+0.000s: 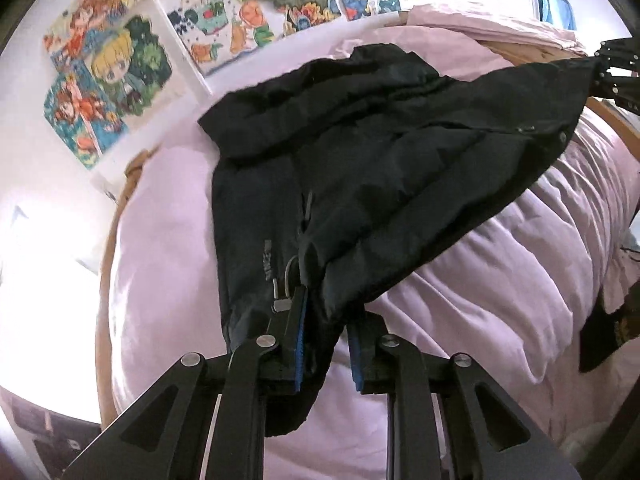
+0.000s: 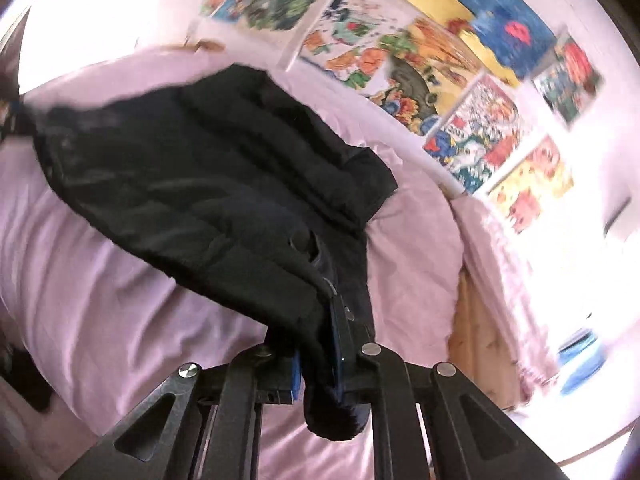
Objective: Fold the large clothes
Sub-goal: 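Lift the hem with both grippers and fold it toward the collar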
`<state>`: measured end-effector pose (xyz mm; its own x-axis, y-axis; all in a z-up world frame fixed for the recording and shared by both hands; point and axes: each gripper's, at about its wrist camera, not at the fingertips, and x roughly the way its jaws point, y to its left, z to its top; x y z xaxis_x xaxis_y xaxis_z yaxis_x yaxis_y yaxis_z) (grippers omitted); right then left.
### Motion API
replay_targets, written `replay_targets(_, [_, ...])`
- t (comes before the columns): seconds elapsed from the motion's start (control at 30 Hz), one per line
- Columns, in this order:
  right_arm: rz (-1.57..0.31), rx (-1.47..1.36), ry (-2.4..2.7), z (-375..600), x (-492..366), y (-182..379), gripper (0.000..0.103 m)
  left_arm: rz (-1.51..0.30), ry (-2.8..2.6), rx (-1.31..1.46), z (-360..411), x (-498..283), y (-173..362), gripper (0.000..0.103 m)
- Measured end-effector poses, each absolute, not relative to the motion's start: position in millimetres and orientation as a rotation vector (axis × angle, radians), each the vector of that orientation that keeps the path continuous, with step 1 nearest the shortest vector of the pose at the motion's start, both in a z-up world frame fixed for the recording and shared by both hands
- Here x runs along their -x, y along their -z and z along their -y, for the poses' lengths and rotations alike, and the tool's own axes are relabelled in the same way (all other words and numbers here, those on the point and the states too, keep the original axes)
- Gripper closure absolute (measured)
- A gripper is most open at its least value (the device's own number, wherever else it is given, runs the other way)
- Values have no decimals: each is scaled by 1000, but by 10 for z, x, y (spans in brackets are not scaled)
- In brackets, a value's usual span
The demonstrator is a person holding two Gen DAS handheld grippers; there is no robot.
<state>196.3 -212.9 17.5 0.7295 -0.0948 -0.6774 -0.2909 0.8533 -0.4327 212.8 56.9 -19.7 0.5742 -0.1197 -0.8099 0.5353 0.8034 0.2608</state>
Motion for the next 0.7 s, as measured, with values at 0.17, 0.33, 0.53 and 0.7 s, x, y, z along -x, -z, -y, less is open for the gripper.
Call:
replay_targets(0.17, [-755,524,-116,2108,-1993,-231,91,-903,418,-537,-563,-2071,189,84])
replay_targets(0.33, [-747,445,-122,2136,-2023,-314,91,-899,424,-589,-527,-2024,239,84])
replay_targets(0.53, [-734,399,-119,2095,-2018,-362,91,-939,458,-582,-592,-2060,273,83])
replay_targets(0.7, [-721,379,-124,2076,-2063,-432,91,-1016,488,-646,-615,-2036,448,77])
